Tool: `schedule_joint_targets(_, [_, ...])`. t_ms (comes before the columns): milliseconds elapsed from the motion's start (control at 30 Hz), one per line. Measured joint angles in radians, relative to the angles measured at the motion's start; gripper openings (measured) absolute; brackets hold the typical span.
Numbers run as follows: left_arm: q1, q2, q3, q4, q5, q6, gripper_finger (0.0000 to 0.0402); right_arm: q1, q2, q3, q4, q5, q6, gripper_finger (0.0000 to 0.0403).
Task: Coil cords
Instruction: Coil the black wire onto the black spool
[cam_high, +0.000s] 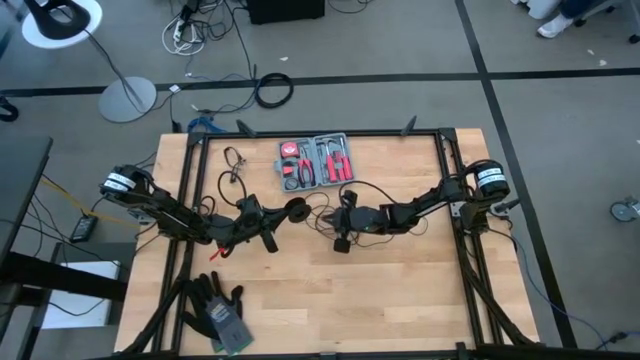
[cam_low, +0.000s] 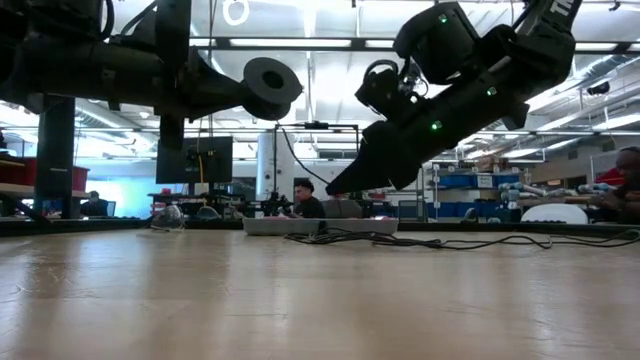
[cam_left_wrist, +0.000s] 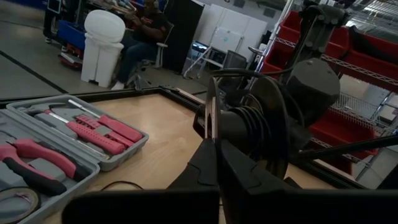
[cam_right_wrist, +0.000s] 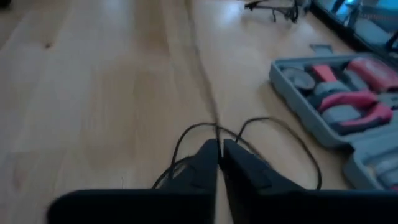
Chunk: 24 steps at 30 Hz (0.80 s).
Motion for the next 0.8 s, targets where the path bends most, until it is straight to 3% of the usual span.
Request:
schedule_joint_targets(200, [0.0, 0.0, 0.0, -0.004, 0.024, 0.012, 0.0, -0.001, -0.015, -0.001, -0.05, 0.0, 0.145, 0.0004])
schedule_joint_targets(433, [0.0, 0.0, 0.0, -0.095, 0.03, -0.007, 0.0, -0.002, -0.137, -0.001, -0.127, 0.001, 0.295, 0.0002])
schedule_joint_targets(633, [0.0, 0.0, 0.003, -0.203, 0.03, -0.058, 0.0, -0.014, -0.249, 0.002, -0.203, 0.005, 0.352, 0.0001])
schedule_joint_targets(800, [0.005, 0.0, 0.065, -0.35, 0.03, -0.061, 0.0, -0.016, -0.261, 0.099, -0.331, 0.003, 0.344, 0.0001])
